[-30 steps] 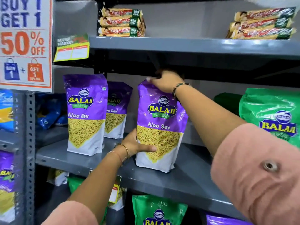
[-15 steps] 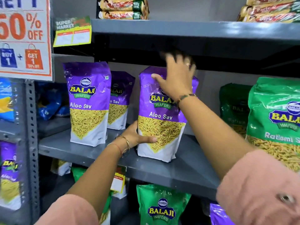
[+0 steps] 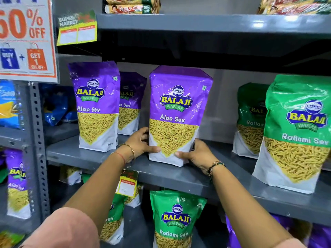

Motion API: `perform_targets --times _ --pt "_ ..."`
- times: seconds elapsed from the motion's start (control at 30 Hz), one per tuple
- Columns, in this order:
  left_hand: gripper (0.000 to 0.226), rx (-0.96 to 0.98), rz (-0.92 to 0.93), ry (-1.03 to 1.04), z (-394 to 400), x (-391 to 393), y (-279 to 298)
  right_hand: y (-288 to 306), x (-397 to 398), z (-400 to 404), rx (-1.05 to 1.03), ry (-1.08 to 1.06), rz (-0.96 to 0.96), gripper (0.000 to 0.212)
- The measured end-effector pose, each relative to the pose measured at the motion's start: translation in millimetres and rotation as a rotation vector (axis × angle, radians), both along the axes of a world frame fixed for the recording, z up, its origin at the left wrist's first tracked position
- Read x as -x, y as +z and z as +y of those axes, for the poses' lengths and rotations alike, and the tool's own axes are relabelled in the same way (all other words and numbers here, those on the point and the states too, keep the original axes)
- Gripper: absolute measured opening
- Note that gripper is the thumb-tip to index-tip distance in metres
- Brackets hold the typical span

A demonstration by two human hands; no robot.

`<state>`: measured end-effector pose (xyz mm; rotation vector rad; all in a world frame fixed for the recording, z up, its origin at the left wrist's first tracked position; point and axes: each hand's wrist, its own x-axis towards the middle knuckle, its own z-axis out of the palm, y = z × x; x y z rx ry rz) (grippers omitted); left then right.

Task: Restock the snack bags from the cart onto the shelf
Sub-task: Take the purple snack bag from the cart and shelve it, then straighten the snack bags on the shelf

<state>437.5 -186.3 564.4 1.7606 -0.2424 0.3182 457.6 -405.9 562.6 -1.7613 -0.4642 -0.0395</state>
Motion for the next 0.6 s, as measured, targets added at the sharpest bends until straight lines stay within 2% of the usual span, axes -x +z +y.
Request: perform_targets --times 0.13,0.33,0.43,0.5,0.57,0.6 --pt "0.066 0.004 -0.002 0.018 8.4 -2.7 0.2 -0.2 -5.2 9.4 0.035 -0.026 0.003 0.051" --pt "0.062 0.013 0.005 0.028 9.8 -4.3 0.3 -4.1 -5.4 11.5 0.011 -0.028 -0.004 0.047" --pt "0.082 0.045 -0.005 0.053 -0.1 3.2 5.1 -4.8 1.3 9.9 0.003 -0.036 0.003 0.055" --pt "0.103 0.062 -0.167 0.175 -12.9 9.7 11.5 -1.6 9.0 4.4 0.051 -0.088 -0.046 0.069" --pt "0.105 0.060 -0.410 0.332 -33.9 17.8 22.9 7.9 22.0 -10.7 0.122 -0.245 -0.168 0.076" --pt "0.101 0.019 -0.518 0.398 -48.1 21.2 28.8 14.3 29.5 -22.8 0.140 -0.329 -0.275 0.072"
